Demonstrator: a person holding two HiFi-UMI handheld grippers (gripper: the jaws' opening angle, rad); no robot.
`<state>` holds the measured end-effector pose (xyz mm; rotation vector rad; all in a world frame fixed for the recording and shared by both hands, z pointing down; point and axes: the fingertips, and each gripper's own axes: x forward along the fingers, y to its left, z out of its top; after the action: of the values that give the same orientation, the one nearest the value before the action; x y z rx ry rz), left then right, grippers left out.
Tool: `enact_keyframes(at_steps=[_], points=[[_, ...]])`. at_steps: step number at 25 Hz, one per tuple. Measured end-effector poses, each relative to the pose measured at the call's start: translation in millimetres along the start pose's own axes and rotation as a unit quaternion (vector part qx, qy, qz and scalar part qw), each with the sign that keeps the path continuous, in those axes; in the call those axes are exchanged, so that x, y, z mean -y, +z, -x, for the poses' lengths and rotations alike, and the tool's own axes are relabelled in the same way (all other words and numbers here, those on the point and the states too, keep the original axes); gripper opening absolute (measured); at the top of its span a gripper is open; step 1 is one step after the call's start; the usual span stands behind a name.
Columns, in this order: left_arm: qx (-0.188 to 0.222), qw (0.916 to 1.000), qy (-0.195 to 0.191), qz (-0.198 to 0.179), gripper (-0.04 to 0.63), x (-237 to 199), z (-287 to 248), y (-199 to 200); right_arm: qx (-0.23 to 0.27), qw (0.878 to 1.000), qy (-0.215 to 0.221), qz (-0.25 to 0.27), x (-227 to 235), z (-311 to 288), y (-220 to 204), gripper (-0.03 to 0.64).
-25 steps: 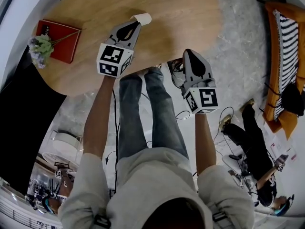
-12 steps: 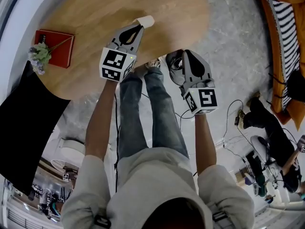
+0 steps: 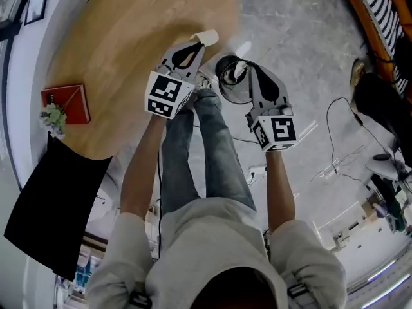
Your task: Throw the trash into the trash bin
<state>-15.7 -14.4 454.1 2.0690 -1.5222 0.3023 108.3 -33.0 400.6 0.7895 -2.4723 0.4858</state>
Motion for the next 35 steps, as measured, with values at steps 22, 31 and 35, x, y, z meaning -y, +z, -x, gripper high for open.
enact_keyframes(at_steps=[22, 31, 35], points=[[-0.174, 0.9371, -0.274, -0.129, 0.023, 234.8, -107.1, -113.1, 0.018, 0.959, -0.234, -0.160, 116.8, 161.7, -113.7, 0.028], [-0.207, 0.9186, -0.296, -0.160, 0.167, 261.4, -117.4, -140.0, 0.013, 0.956, -0.240, -0.170, 129.7, 167.1, -123.7, 0.029], [-0.202, 0.9232, -0.290, -0.152, 0.167, 260.5, -116.2, -134.9, 0.013, 0.958, -0.232, -0.166, 131.2, 162.6, -118.8, 0.029]])
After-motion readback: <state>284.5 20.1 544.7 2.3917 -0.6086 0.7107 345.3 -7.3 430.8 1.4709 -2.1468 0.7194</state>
